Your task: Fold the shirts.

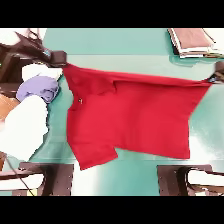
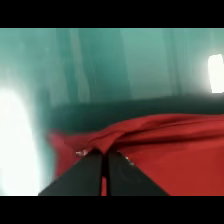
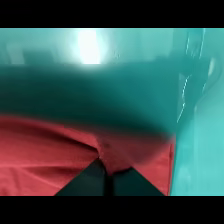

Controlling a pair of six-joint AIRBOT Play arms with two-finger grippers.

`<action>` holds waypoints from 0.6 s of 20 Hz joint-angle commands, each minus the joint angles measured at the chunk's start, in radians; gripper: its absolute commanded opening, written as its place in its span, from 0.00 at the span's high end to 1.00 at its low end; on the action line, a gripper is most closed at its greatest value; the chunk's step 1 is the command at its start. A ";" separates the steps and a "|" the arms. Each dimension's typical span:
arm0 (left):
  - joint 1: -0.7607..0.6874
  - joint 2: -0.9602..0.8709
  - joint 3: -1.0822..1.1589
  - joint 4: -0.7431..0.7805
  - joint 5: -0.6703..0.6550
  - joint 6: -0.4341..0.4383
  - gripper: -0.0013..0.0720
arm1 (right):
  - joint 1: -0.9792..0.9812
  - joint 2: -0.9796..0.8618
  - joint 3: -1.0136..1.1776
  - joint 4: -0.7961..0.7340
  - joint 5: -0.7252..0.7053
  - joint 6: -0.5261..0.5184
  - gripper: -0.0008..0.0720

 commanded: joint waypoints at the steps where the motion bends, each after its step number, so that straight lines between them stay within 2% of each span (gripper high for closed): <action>1: 0.001 -0.143 -0.012 -0.009 0.176 0.024 0.95 | 0.053 -0.204 0.083 0.007 -0.124 -0.021 0.97; 3: 0.001 -0.157 -0.012 -0.008 0.266 0.045 0.95 | 0.055 -0.274 0.187 0.008 -0.165 -0.021 0.97; 5: 0.001 -0.156 0.000 -0.008 0.266 0.076 0.95 | 0.055 -0.307 0.267 0.008 -0.157 -0.038 0.97; 7: 0.001 -0.155 0.022 -0.004 0.146 0.104 0.95 | 0.055 -0.299 0.277 0.005 -0.106 -0.080 0.97; 9: 0.001 -0.154 0.012 0.000 -0.014 0.104 0.95 | 0.055 -0.248 0.187 -0.004 -0.100 -0.087 0.97; 12: 0.001 -0.153 -0.070 0.000 -0.091 0.103 0.95 | 0.056 -0.137 -0.052 -0.002 -0.175 -0.087 0.97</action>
